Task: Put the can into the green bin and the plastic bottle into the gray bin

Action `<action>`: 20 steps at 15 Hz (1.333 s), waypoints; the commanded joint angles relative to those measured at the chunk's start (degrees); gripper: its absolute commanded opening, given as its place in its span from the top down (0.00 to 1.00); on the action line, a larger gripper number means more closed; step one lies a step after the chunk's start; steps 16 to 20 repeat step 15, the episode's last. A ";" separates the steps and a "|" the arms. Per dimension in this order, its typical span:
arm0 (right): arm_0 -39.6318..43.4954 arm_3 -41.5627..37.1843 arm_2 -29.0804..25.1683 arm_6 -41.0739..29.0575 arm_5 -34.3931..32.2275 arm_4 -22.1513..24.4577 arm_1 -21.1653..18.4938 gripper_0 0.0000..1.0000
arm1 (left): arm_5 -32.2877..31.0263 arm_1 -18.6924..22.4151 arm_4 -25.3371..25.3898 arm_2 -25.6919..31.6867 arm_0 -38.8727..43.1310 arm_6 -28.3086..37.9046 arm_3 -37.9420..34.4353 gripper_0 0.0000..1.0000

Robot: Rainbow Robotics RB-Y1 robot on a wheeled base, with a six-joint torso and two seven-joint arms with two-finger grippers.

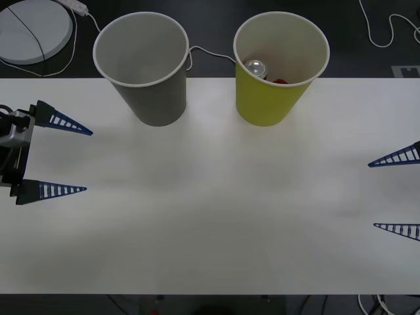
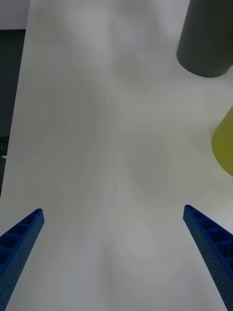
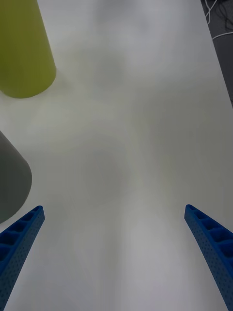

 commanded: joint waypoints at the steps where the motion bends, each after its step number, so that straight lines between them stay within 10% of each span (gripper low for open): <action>1: 0.00 0.00 0.00 0.00 0.00 0.00 0.00 0.00 | 0.07 -0.08 0.92 0.45 2.20 -2.73 0.11 0.00; 20: 0.00 0.00 0.00 0.00 0.00 0.00 0.00 0.00 | 0.77 -0.34 0.04 0.81 3.61 -3.08 0.37 0.00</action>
